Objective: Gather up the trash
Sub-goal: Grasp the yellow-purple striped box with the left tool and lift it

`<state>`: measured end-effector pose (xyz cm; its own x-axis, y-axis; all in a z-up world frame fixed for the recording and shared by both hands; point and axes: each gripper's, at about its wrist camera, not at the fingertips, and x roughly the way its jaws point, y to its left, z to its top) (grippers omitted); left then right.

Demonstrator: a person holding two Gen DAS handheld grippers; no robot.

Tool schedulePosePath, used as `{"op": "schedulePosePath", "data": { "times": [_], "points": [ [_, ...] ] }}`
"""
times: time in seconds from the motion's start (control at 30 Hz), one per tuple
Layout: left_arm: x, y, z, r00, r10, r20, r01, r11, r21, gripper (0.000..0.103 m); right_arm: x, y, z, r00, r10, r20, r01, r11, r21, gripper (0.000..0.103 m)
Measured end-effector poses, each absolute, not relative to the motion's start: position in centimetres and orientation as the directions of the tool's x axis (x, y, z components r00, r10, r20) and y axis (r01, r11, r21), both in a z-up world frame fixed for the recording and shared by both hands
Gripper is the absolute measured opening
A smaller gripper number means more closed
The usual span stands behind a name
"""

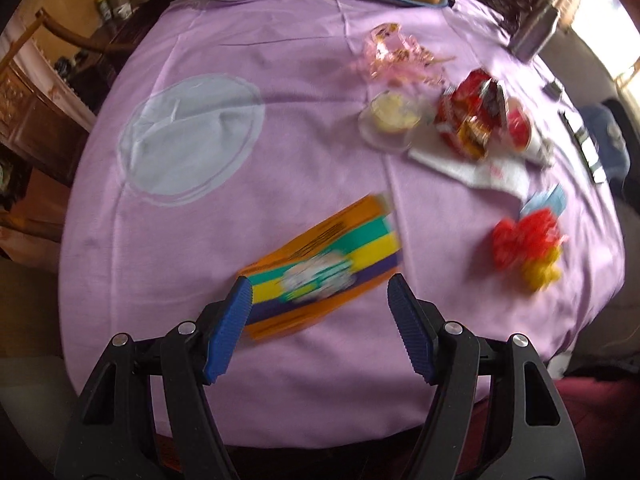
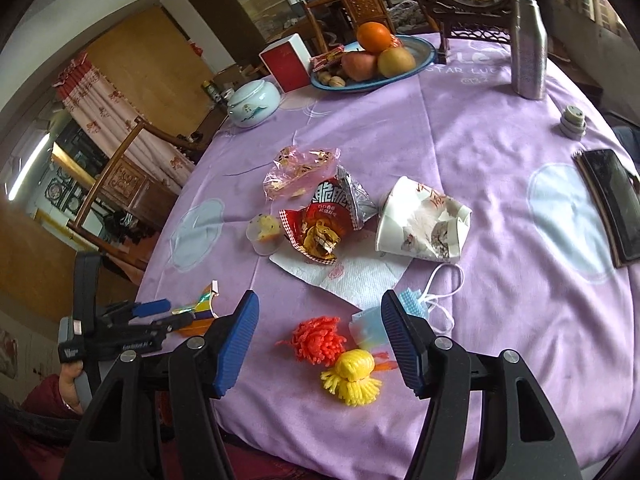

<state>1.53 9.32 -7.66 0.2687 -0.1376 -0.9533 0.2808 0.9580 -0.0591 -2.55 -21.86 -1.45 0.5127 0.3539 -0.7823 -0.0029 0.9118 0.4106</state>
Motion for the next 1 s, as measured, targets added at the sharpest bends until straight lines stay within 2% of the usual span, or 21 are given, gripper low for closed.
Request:
{"op": "schedulePosePath", "data": {
  "times": [0.37, 0.5, 0.57, 0.67, 0.8, 1.0],
  "points": [
    [2.6, 7.9, -10.9, 0.253, -0.164, -0.954, 0.461, 0.887, -0.031, 0.071, -3.6, -20.9, -0.8, 0.523, 0.305, -0.796, 0.014, 0.931, 0.365, 0.063],
    [5.0, 6.3, -10.8, 0.256, -0.217, -0.942, 0.368, 0.923, -0.113, 0.072, -4.2, -22.0, -0.6, 0.536, 0.281, -0.796, 0.054, 0.930, 0.365, 0.063],
    [6.6, 5.8, -10.4, 0.227, -0.282, -0.932, 0.287, 0.934, -0.213, 0.070, -4.3, -22.2, -0.5, 0.539, 0.278, -0.795, 0.060, 0.929, 0.366, 0.063],
    [7.1, 5.0, -9.2, 0.208, -0.366, -0.907, 0.284, 0.910, -0.302, 0.071, -4.3, -22.2, -0.3, 0.543, 0.278, -0.792, 0.052, 0.930, 0.363, 0.063],
    [6.5, 4.2, -7.7, 0.280, -0.306, -0.910, 0.415, 0.893, -0.173, 0.071, -4.7, -22.0, -0.2, 0.539, 0.277, -0.795, 0.035, 0.936, 0.350, 0.063],
    [7.0, 1.8, -9.1, 0.213, -0.317, -0.924, 0.532, 0.831, -0.162, 0.071, -5.5, -23.7, -0.3, 0.545, 0.255, -0.799, 0.081, 0.932, 0.353, 0.063]
  ]
}}
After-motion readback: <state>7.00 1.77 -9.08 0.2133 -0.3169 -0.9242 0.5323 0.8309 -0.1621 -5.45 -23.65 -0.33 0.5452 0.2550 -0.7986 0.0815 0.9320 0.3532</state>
